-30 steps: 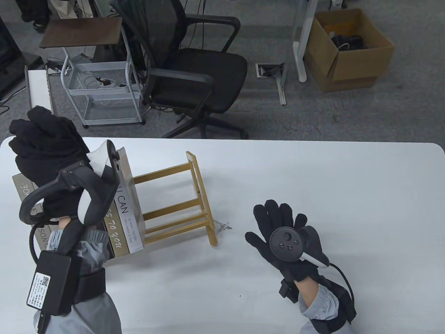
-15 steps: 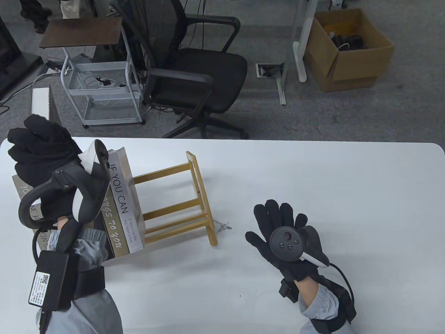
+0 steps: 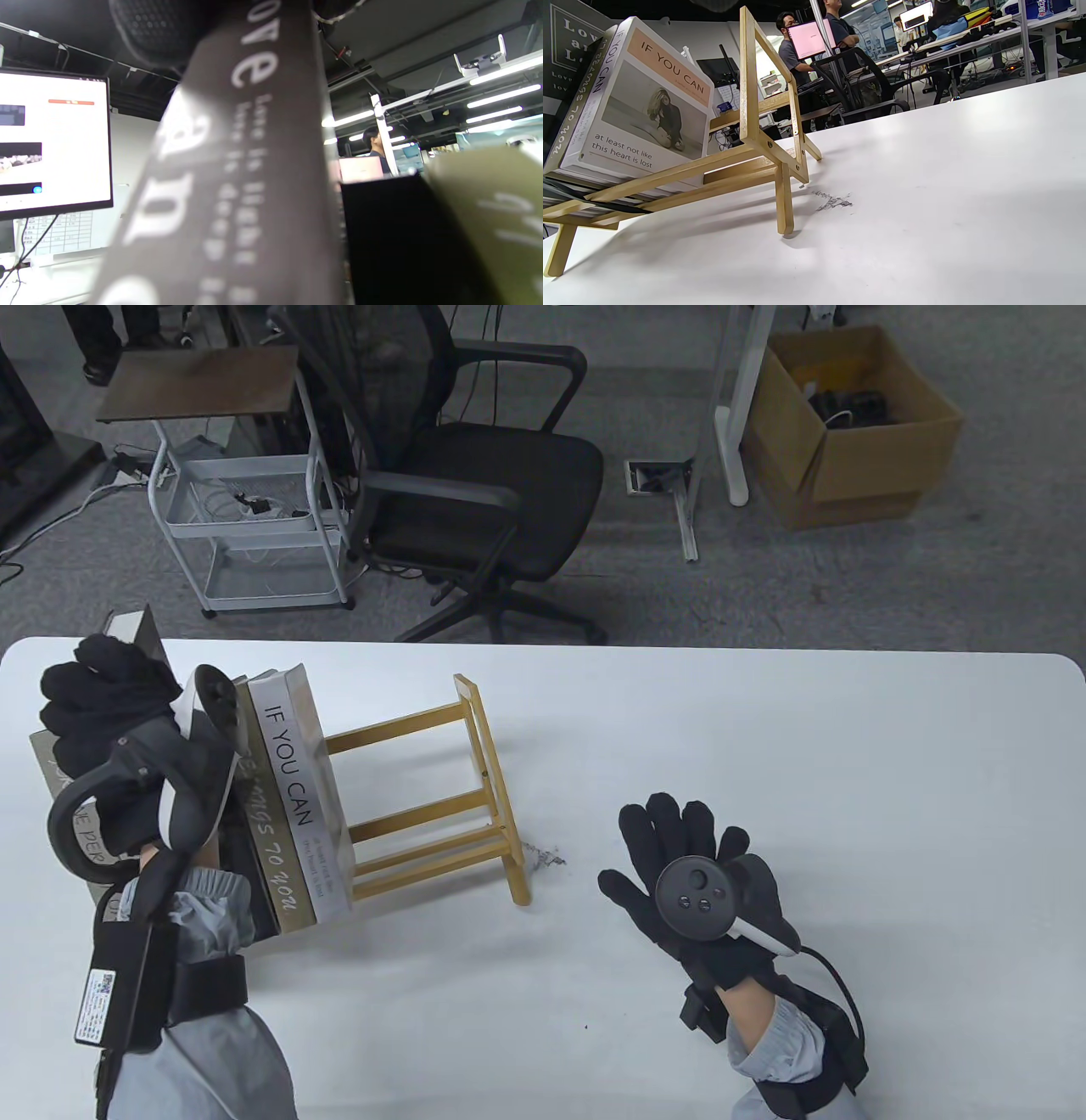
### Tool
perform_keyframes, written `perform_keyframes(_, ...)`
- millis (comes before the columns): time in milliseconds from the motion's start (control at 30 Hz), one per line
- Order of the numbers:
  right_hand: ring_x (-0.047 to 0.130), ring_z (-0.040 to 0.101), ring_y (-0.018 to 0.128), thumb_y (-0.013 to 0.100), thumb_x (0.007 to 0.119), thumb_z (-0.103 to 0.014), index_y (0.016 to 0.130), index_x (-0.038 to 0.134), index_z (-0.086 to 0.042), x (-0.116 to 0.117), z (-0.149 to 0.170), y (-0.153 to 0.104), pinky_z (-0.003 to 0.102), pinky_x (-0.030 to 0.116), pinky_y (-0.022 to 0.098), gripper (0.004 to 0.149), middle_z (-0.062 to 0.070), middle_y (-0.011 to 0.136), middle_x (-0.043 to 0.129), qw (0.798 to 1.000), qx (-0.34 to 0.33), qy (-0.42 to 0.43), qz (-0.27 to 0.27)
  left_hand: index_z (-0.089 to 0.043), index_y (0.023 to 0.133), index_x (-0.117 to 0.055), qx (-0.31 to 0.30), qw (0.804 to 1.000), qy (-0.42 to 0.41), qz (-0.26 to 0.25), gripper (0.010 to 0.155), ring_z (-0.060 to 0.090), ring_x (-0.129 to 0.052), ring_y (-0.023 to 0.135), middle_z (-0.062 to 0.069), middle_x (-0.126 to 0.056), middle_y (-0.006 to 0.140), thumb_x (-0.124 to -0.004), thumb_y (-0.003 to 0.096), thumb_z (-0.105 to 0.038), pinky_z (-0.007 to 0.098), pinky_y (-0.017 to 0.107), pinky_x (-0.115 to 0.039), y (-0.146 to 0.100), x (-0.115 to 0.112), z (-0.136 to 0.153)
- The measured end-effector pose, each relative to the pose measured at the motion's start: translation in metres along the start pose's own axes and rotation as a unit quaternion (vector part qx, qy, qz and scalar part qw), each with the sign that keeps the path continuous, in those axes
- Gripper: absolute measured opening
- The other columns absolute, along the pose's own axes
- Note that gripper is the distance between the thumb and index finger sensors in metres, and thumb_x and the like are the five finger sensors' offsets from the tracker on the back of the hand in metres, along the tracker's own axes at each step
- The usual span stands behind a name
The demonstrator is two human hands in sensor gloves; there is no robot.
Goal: Push a thick book into a tightly packed book rack slot
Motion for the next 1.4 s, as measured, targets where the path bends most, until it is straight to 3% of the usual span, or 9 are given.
perform_keyframes(533,0.01,0.077,0.095,0.069,0.052,-0.044,0.121,0.024,0.005,0.002,0.002,0.002,0.087,0.005,0.05,0.078,0.045,0.119,0.014,1.0,0.005,0.0,-0.005,-0.022,0.112,-0.048,-0.025,0.997,-0.026,0.062,0.053,0.032,-0.089,0.075,0.022,-0.065,0.103,-0.058,0.0682,-0.05,0.033,0.054,-0.086,-0.001,-0.052,0.013)
perform_keyframes(867,0.01,0.077,0.095,0.069,0.052,-0.044,0.121,0.024,0.005,0.003,0.003,0.002,0.087,0.005,0.05,0.077,0.045,0.119,0.014,1.0,0.008,-0.001,-0.009,-0.023,0.112,-0.055,-0.045,0.994,-0.039,0.088,0.053,0.032,-0.087,0.077,0.022,-0.062,0.107,-0.055,0.0676,-0.051,0.031,0.055,-0.086,-0.004,-0.069,0.013)
perform_keyframes(967,0.01,0.077,0.095,0.069,0.052,-0.044,0.121,0.024,0.005,0.003,0.003,0.003,0.087,0.005,0.05,0.077,0.045,0.119,0.014,1.0,0.008,0.0,-0.01,-0.022,0.118,-0.053,-0.059,0.992,-0.047,0.098,0.057,0.039,-0.077,0.09,0.023,-0.051,0.116,-0.047,0.0692,-0.051,0.041,0.066,-0.08,-0.004,-0.07,0.013)
perform_keyframes(1100,0.01,0.077,0.095,0.069,0.052,-0.044,0.121,0.024,0.005,0.004,0.003,0.003,0.087,0.005,0.05,0.077,0.045,0.119,0.014,1.0,0.008,0.0,-0.011,-0.02,0.121,-0.046,-0.087,0.988,-0.069,0.111,0.055,0.053,-0.052,0.11,0.018,-0.037,0.127,-0.047,0.0724,-0.045,0.067,0.08,-0.054,-0.005,-0.071,0.014)
perform_keyframes(1200,0.01,0.077,0.095,0.069,0.052,-0.044,0.121,0.024,0.005,0.004,0.003,0.003,0.087,0.005,0.05,0.078,0.045,0.119,0.014,1.0,0.008,0.0,-0.011,-0.022,0.121,-0.048,-0.104,0.983,-0.081,0.124,0.053,0.05,-0.044,0.115,0.015,-0.042,0.127,-0.05,0.0729,-0.041,0.074,0.08,-0.044,-0.004,-0.072,0.015)
perform_keyframes(1400,0.01,0.077,0.095,0.069,0.052,-0.044,0.121,0.024,0.005,0.004,0.004,0.003,0.087,0.005,0.05,0.077,0.045,0.119,0.015,1.0,0.009,0.0,-0.012,-0.025,0.123,-0.044,-0.113,0.981,-0.067,0.144,0.052,0.042,-0.031,0.121,0.01,-0.042,0.128,-0.053,0.0725,-0.036,0.075,0.079,-0.031,-0.002,-0.075,0.014)
Point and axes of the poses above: the tracker on the back of each hand, its own z axis roughly to the little-finger side, its own y axis roughly from the wrist to the fingertips, x = y × z, the point moved 4 cm from there along y, roughly from the wrist to the fingertips
